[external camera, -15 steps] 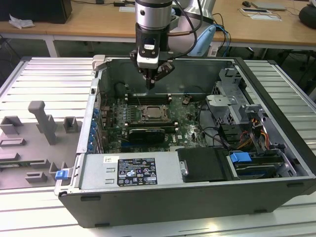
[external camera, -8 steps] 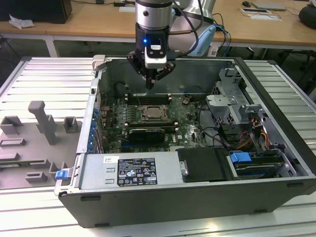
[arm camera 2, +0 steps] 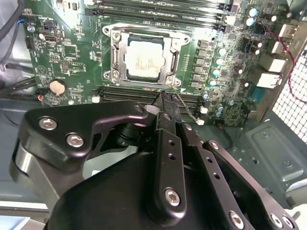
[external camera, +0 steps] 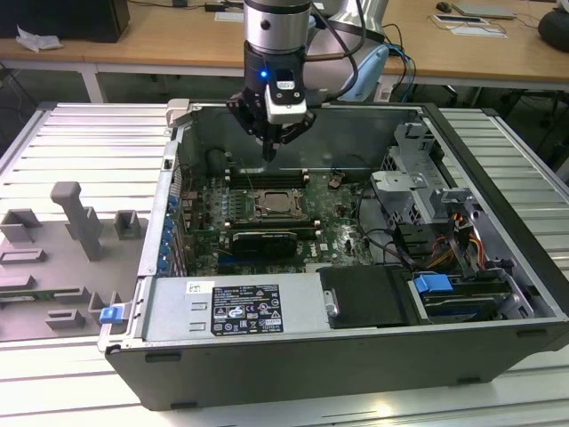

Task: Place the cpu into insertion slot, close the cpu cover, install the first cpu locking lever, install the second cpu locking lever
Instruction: 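Install the first cpu locking lever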

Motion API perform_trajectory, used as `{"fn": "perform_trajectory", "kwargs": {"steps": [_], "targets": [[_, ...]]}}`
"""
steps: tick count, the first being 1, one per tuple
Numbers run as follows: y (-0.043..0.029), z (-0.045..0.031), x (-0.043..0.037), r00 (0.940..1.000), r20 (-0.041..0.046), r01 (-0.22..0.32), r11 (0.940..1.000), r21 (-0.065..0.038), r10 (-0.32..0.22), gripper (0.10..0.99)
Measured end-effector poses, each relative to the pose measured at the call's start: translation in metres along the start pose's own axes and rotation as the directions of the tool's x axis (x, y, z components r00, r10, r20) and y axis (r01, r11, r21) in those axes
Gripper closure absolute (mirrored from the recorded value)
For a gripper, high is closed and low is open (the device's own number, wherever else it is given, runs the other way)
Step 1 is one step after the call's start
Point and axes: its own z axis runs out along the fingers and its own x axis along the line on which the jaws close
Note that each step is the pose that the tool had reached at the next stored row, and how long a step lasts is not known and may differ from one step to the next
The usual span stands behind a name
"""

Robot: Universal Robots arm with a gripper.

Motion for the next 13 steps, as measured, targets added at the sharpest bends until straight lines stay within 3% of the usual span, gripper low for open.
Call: {"fn": "perform_trajectory", "kwargs": {"steps": [9,13], "targets": [[0.0,0.0,0.0,0.9974,-0.0028,0.073,0.9974,0.001,-0.073,0.98],[0.0,0.0,0.0,0.9899,-0.0056,0.142,0.9899,0.002,-0.142,0.98]]}}
